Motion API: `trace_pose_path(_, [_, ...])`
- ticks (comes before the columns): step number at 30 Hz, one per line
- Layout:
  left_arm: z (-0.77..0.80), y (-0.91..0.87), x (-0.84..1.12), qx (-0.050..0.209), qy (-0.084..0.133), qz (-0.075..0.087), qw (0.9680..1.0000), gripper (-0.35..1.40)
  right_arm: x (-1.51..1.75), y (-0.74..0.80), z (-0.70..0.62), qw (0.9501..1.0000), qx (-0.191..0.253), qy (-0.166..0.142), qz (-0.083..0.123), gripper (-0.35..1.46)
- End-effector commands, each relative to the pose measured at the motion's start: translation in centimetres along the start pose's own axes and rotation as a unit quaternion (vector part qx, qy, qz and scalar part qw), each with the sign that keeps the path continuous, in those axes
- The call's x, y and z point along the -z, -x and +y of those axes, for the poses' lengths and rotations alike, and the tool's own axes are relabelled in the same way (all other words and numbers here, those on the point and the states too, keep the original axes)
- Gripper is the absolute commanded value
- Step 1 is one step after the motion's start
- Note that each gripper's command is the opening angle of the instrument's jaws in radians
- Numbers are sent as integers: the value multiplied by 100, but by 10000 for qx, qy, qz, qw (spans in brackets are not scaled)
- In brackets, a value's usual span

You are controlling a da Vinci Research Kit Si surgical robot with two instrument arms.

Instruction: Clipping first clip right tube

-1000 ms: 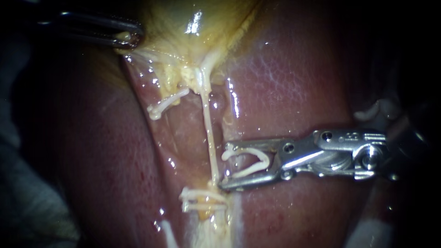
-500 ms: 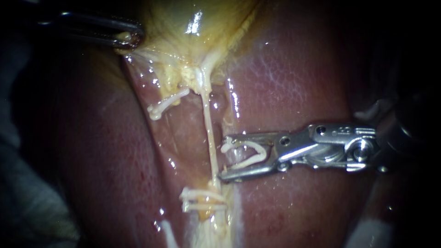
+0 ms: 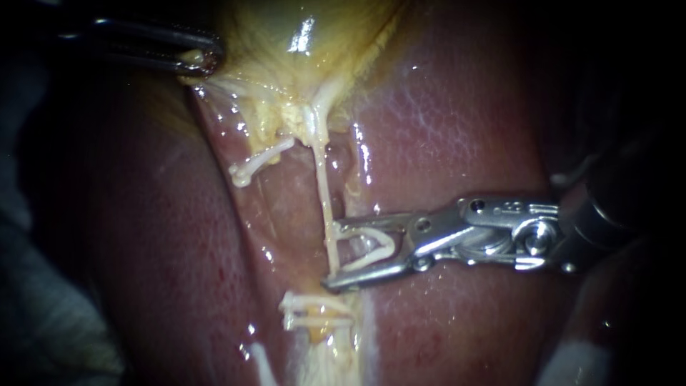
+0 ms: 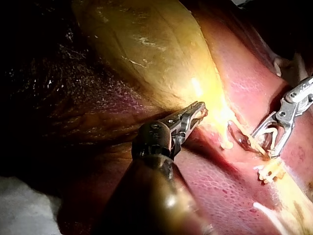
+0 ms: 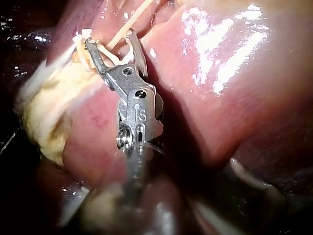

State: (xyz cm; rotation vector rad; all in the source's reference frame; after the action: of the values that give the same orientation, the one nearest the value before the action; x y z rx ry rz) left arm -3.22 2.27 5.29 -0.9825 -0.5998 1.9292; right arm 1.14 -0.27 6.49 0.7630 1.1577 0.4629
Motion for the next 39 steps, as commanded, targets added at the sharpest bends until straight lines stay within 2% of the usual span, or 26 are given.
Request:
trace_pose_path(1, [0, 0, 0, 0, 0, 0, 10000, -35, -3, -1, -1, 10000, 9, -15, 40, 50])
trace_pose_path(4, [0, 0, -1, 0, -2, 1, 10000, -35, -12, -4, -4, 9998, -22, -53, 166, 50])
trace_pose_path(12, [0, 0, -1, 0, -4, 2, 10000, -35, -18, -8, -14, 9995, -48, -163, 253, 50])
trace_pose_path(22, [0, 0, -1, 0, -3, 1, 10000, -35, -22, -13, -50, 9966, -101, -775, 279, 47])
trace_pose_path(25, [0, 0, -1, 0, -3, 1, 10000, -35, -23, -16, -56, 9954, -138, -907, 271, 45])
trace_pose_path(31, [0, 0, -1, 0, -3, 1, 10000, -35, -19, -25, -55, 9940, -219, -1046, 233, 35])
trace_pose_path(39, [0, 0, -1, -1, -3, 1, 10000, -35, -9, -41, -54, 9946, -311, -949, 298, 2])
